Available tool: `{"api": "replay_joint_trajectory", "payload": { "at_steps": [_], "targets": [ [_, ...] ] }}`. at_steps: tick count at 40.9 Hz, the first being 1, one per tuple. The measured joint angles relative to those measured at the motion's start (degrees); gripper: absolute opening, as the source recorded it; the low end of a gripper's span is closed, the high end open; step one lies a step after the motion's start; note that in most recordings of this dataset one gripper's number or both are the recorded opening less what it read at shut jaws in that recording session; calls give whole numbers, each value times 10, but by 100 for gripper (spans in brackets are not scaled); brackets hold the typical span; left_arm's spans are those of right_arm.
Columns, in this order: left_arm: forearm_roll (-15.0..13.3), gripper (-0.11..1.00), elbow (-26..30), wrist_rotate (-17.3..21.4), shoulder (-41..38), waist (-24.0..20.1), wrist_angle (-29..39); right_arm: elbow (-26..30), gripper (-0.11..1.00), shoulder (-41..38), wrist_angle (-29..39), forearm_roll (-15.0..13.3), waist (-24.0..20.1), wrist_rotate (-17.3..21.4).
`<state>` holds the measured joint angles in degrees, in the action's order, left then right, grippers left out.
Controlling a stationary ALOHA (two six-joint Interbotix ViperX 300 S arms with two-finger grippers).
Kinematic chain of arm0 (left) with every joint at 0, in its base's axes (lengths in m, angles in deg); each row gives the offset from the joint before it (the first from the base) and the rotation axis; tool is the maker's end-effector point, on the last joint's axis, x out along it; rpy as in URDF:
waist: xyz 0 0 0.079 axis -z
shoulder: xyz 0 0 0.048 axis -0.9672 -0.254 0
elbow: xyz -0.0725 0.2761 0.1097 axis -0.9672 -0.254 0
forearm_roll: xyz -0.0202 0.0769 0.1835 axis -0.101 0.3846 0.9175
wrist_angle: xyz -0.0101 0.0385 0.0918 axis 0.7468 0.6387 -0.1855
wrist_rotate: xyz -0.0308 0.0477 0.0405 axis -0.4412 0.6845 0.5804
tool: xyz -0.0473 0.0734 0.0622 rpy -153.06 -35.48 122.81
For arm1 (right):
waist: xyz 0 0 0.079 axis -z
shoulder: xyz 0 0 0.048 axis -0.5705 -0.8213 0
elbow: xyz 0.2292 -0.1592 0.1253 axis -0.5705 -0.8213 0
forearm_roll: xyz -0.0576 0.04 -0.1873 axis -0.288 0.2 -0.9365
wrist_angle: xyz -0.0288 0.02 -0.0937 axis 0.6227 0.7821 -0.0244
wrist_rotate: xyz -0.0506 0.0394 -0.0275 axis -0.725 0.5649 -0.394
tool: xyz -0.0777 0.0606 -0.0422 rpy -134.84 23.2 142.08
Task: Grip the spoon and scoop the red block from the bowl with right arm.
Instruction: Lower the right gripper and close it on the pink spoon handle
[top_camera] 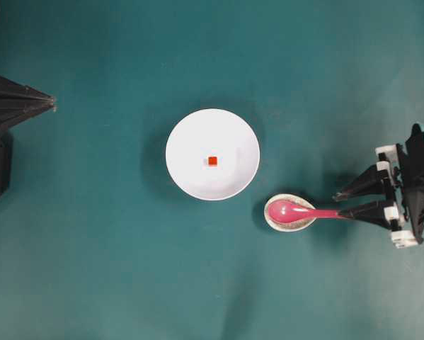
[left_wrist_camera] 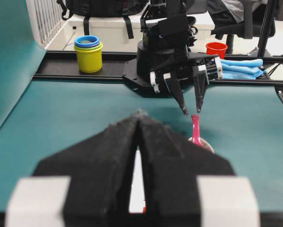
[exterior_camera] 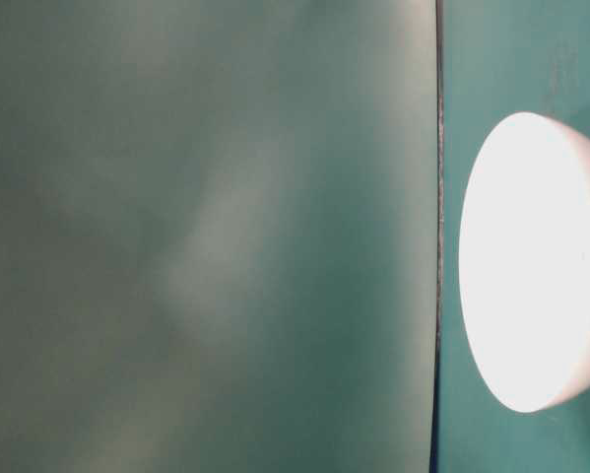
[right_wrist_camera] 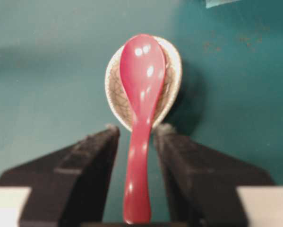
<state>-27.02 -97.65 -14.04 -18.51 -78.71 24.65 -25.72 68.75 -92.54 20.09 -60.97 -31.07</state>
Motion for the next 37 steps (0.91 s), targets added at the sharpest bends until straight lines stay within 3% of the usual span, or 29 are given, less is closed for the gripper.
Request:
{"api": "replay_joint_trajectory", "payload": {
  "at_steps": [7,23,28,37],
  "targets": [
    [-1,0,0,-1,-1,1,0,14,51,-27,21,16,-10,0],
    [0,0,-3,-1,-2,1,-2,21,51,-62,45,18,-17,-3],
    [-1,0,-3,-1,-2,1,-2,19,51,-89,16,21,-39,-4],
    [-1,0,-3,-2,-2,0,-2,12,51,-156,-79,71,-82,-4]
  ]
}}
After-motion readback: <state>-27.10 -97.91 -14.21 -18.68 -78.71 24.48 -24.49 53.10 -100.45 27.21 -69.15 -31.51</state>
